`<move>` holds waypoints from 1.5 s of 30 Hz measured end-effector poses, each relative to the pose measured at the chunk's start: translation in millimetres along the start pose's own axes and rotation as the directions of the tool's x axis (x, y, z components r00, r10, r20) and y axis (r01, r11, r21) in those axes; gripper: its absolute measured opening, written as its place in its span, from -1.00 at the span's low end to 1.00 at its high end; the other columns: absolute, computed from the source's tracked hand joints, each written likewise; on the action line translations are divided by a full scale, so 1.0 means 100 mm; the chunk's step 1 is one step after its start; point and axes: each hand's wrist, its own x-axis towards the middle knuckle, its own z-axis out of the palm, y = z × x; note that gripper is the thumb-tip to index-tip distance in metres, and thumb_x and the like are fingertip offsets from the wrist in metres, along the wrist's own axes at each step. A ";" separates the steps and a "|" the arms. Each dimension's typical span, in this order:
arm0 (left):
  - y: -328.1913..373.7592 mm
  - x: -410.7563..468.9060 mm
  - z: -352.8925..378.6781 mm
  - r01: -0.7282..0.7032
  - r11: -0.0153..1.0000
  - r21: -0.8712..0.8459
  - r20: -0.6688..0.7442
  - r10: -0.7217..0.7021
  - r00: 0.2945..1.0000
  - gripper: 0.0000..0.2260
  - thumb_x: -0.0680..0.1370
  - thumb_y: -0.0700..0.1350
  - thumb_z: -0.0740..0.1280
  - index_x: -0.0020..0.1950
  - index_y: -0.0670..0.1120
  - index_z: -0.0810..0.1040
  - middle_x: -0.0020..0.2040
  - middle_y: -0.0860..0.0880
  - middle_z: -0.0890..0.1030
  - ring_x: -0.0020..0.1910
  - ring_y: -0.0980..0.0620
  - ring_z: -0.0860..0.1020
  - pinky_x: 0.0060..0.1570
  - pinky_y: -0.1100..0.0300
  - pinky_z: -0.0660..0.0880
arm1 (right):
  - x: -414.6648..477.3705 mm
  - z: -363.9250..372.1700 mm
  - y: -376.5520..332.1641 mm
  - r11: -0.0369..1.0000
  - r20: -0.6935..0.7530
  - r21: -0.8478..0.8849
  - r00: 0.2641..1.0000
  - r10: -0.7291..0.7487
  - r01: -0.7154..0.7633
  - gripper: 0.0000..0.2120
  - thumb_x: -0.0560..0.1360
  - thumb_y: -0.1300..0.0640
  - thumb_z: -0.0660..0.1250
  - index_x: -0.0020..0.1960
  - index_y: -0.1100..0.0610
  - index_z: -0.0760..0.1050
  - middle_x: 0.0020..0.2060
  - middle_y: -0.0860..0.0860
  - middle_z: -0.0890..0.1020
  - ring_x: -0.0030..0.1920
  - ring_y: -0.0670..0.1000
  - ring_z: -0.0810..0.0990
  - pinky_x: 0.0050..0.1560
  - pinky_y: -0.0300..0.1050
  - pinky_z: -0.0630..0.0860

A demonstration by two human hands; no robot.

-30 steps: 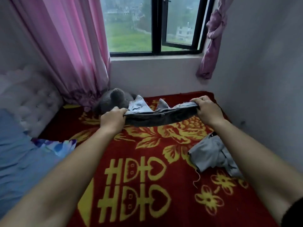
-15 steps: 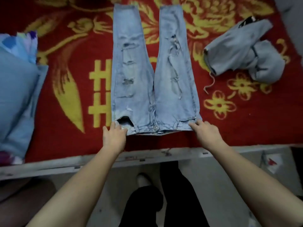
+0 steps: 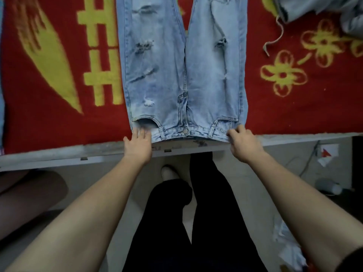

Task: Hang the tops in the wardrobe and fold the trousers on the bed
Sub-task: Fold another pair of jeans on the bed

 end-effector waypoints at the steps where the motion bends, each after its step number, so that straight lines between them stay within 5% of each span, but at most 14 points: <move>1: 0.01 0.01 0.05 0.005 0.999 -0.034 0.042 -0.004 0.999 -0.44 0.61 -0.19 0.14 0.60 -0.10 0.04 0.61 -0.09 0.03 0.58 -0.13 -0.06 0.44 -0.26 0.15 | 0.01 0.04 0.01 1.000 0.104 0.011 0.994 -0.019 0.018 -0.53 0.56 0.11 0.27 0.45 0.09 0.32 0.30 0.17 0.36 0.21 0.25 0.46 0.16 0.11 0.49; 3: 0.04 0.02 0.08 0.012 0.995 -0.094 -0.077 -0.020 0.997 -0.54 0.57 -0.12 0.19 0.48 -0.12 0.29 0.51 -0.14 0.26 0.52 -0.14 0.14 0.38 -0.24 0.23 | 0.04 0.06 0.01 1.000 0.158 0.024 0.987 0.009 -0.013 -0.49 0.55 -0.01 0.25 0.47 0.06 0.31 0.34 0.16 0.37 0.25 0.26 0.45 0.21 0.11 0.46; 5: 0.07 0.03 0.04 0.012 0.989 -0.145 -0.346 -0.062 0.936 -0.68 0.53 -0.08 0.20 0.24 -0.15 0.49 0.27 -0.17 0.51 0.29 -0.18 0.39 0.22 -0.13 0.34 | 0.07 0.06 -0.04 0.997 -0.012 0.034 0.998 0.066 -0.065 -0.60 0.56 -0.04 0.19 0.34 0.10 0.46 0.23 0.19 0.46 0.17 0.27 0.49 0.11 0.10 0.44; 8: 0.14 0.12 -0.06 -0.082 0.968 -0.239 -0.540 -0.062 0.839 -0.67 0.53 -0.09 0.22 0.25 -0.17 0.48 0.23 -0.23 0.48 0.21 -0.23 0.43 0.13 -0.11 0.35 | 0.15 0.02 -0.09 0.997 -0.287 0.030 0.955 0.072 -0.066 -0.68 0.57 0.00 0.21 0.15 0.22 0.52 0.10 0.24 0.50 0.09 0.28 0.50 0.03 0.14 0.45; 11: 0.24 0.25 -0.16 -0.154 0.957 -0.247 -0.459 0.025 0.888 -0.55 0.63 0.01 0.17 0.51 -0.06 0.27 0.55 -0.20 0.17 0.52 -0.20 0.17 0.40 -0.16 0.21 | 0.30 -0.04 -0.08 0.998 -0.341 0.057 0.940 0.003 0.017 -0.53 0.58 -0.02 0.26 0.40 0.21 0.38 0.44 0.29 0.31 0.45 0.31 0.28 0.37 0.21 0.34; 14: 0.27 0.41 -0.21 -0.122 0.974 -0.188 -0.212 0.081 0.974 -0.49 0.66 0.10 0.03 0.60 0.04 0.04 0.62 -0.10 -0.09 0.59 -0.12 -0.10 0.50 -0.21 0.04 | 0.48 -0.07 -0.09 0.998 -0.155 0.043 0.987 -0.028 0.035 -0.31 0.62 -0.13 0.17 0.63 0.08 -0.02 0.61 0.21 -0.10 0.59 0.29 -0.05 0.52 0.20 0.11; 16: 0.28 0.53 -0.27 -0.104 0.979 -0.178 -0.090 0.089 0.992 -0.52 0.67 0.08 0.01 0.58 0.01 0.09 0.62 -0.10 -0.05 0.59 -0.15 -0.06 0.47 -0.29 0.06 | 0.57 -0.08 -0.08 1.000 0.056 -0.024 0.998 -0.005 0.006 -0.23 0.61 -0.19 0.16 0.63 0.03 -0.17 0.61 0.15 -0.20 0.59 0.28 -0.15 0.53 0.20 0.13; 18: 0.32 0.57 -0.35 -0.068 0.984 -0.164 -0.117 0.049 0.992 -0.59 0.65 0.05 0.02 0.47 -0.04 0.30 0.58 -0.15 0.15 0.54 -0.18 0.12 0.41 -0.29 0.13 | 0.65 -0.14 -0.07 0.999 0.154 -0.034 0.988 0.010 -0.005 -0.21 0.58 -0.19 0.20 0.63 0.01 -0.14 0.61 0.14 -0.15 0.59 0.27 -0.12 0.52 0.19 0.16; 21: 0.44 0.60 -0.50 -0.033 0.983 -0.181 -0.357 -0.034 0.934 -0.67 0.60 0.00 0.11 0.24 -0.12 0.50 0.28 -0.19 0.47 0.27 -0.18 0.39 0.24 -0.13 0.29 | 0.73 -0.33 -0.05 0.998 0.013 0.063 1.000 0.011 -0.011 -0.44 0.56 -0.09 0.20 0.52 0.04 0.25 0.52 0.19 0.23 0.47 0.28 0.25 0.39 0.15 0.29; 25: 0.63 0.77 -0.75 -0.174 0.946 -0.272 -0.486 0.021 0.874 -0.56 0.61 -0.04 0.20 0.48 -0.12 0.33 0.52 -0.23 0.22 0.48 -0.21 0.21 0.34 -0.13 0.25 | 0.92 -0.62 0.08 0.987 -0.141 0.160 0.990 -0.004 0.027 -0.62 0.60 0.01 0.19 0.35 0.13 0.46 0.25 0.19 0.47 0.23 0.27 0.47 0.18 0.12 0.45; 28: 0.82 1.02 -1.02 -0.253 0.941 -0.225 -0.503 0.110 0.857 -0.45 0.65 0.02 0.16 0.60 -0.06 0.09 0.62 -0.15 -0.05 0.59 -0.15 -0.02 0.46 -0.16 0.11 | 1.16 -0.83 0.23 0.983 -0.328 0.174 0.945 -0.002 0.062 -0.60 0.60 0.05 0.20 0.39 0.16 0.41 0.32 0.24 0.40 0.29 0.29 0.41 0.22 0.17 0.44; 32: 1.00 1.46 -1.44 -0.220 0.962 -0.161 -0.498 0.114 0.860 -0.41 0.66 0.13 0.06 0.62 0.02 -0.08 0.62 -0.10 -0.20 0.59 -0.12 -0.19 0.51 -0.24 -0.05 | 1.64 -1.15 0.39 0.989 -0.454 0.104 0.890 -0.048 0.107 -0.41 0.64 0.04 0.16 0.61 0.15 0.09 0.59 0.24 0.02 0.58 0.28 0.03 0.51 0.17 0.14; 38: 1.09 1.99 -1.74 -0.112 0.974 -0.195 -0.216 0.069 0.974 -0.40 0.64 0.28 -0.11 0.59 0.12 -0.26 0.59 -0.04 -0.33 0.56 -0.08 -0.33 0.49 -0.26 -0.22 | 2.35 -1.45 0.63 0.996 -0.292 -0.012 0.952 -0.090 0.090 -0.39 0.68 -0.13 -0.04 0.63 0.12 -0.03 0.62 0.14 -0.08 0.60 0.24 -0.12 0.55 0.19 0.05; 45: 1.13 2.01 -1.79 -0.054 0.993 -0.109 -0.156 0.036 0.987 -0.38 0.63 0.28 -0.12 0.58 0.10 -0.32 0.57 -0.07 -0.36 0.56 -0.12 -0.33 0.50 -0.26 -0.17 | 2.46 -1.47 0.74 0.990 -0.202 -0.023 0.969 -0.142 0.140 -0.36 0.66 -0.20 -0.07 0.64 0.08 -0.06 0.62 0.12 -0.08 0.60 0.24 -0.12 0.54 0.18 -0.01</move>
